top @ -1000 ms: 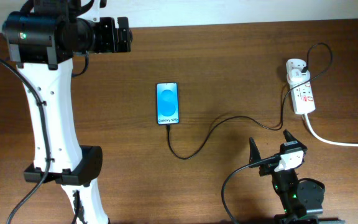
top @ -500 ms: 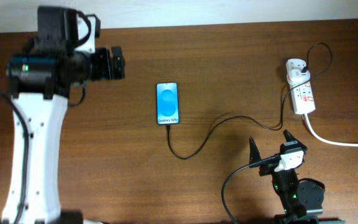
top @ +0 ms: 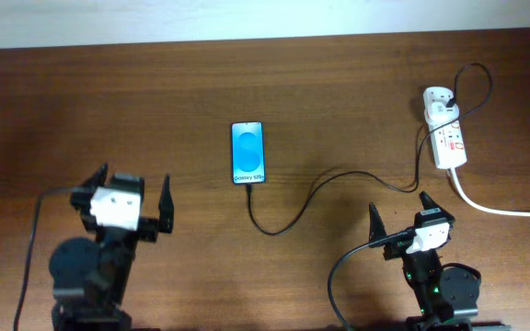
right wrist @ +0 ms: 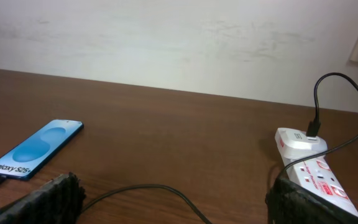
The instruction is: Plug charger to phone and switch on socket
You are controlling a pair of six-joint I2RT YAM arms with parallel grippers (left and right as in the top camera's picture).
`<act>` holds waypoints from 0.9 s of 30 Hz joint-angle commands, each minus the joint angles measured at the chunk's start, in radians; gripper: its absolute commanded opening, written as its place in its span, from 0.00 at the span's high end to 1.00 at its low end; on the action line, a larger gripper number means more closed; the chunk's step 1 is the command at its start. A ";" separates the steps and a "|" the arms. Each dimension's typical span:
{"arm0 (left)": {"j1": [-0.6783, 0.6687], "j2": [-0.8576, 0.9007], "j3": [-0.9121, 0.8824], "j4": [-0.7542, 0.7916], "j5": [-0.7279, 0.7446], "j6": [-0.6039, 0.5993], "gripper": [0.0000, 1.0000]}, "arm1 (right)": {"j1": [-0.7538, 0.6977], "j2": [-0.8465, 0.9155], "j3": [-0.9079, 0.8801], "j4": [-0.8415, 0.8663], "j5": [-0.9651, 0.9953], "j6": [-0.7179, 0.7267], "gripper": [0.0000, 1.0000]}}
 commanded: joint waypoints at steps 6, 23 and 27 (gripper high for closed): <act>0.006 -0.248 -0.362 0.319 -0.026 0.031 0.01 | 0.006 -0.008 -0.005 -0.007 -0.003 0.004 0.01; 0.006 -0.497 -0.579 0.173 -0.111 0.030 0.01 | 0.006 -0.008 -0.005 -0.006 -0.003 0.004 0.02; 0.006 -0.497 -0.579 0.174 -0.111 0.030 0.01 | 0.006 -0.008 -0.005 -0.006 -0.003 0.004 0.02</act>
